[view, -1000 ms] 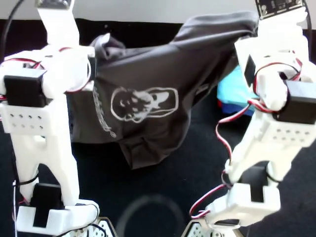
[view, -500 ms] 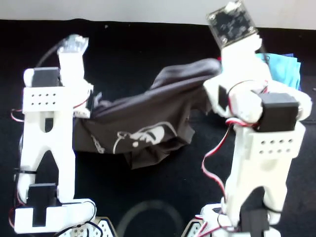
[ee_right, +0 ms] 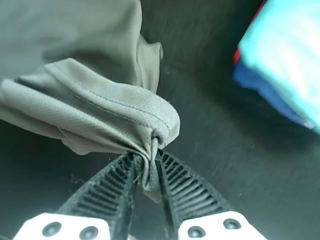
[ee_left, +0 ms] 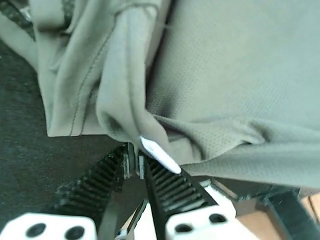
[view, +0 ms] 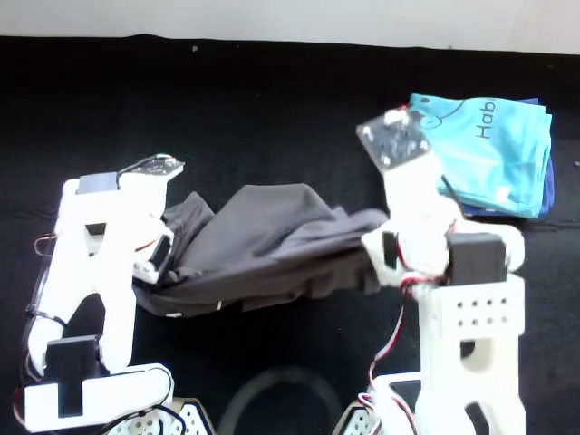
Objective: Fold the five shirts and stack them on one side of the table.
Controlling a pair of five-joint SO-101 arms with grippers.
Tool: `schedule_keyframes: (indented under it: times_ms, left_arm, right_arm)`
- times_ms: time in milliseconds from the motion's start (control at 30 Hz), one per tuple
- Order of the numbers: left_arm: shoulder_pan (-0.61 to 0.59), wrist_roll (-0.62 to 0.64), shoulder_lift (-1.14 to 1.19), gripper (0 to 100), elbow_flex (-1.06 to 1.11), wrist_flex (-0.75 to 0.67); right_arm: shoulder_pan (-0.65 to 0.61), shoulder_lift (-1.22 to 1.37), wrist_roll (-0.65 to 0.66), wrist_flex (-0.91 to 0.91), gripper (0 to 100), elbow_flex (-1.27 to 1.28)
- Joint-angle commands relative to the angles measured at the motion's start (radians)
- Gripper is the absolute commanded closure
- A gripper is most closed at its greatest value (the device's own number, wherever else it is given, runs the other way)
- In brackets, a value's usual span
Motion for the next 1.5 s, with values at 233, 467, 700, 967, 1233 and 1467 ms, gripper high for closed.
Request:
schedule_keyframes:
  times_ms: [233,467,700,967,1233,1467]
  left_arm:
    - [-0.142,-0.296,-0.016,99,-0.346,0.285]
    - [-0.079,-0.299,-0.013,79,-0.467,0.247]
    - [-0.062,-0.287,-0.013,79,-0.357,0.083]
    - [0.096,0.147,-0.013,79,-0.186,-0.147]
    - [0.096,0.219,0.004,79,-0.179,-0.253]
    - [0.036,0.226,0.177,79,-0.197,-0.253]
  right_arm:
    - [0.004,-0.246,-0.009,-0.18,99.2,0.417]
    - [0.004,-0.295,-0.009,-0.206,99.2,0.499]
    - [0.004,-0.305,-0.009,-0.208,99.2,0.499]
    - [0.001,-0.303,-0.011,-0.226,99.2,0.499]
    - [0.002,-0.303,-0.011,-0.22,99.2,0.501]
    - [0.002,-0.303,-0.009,-0.222,99.2,0.501]
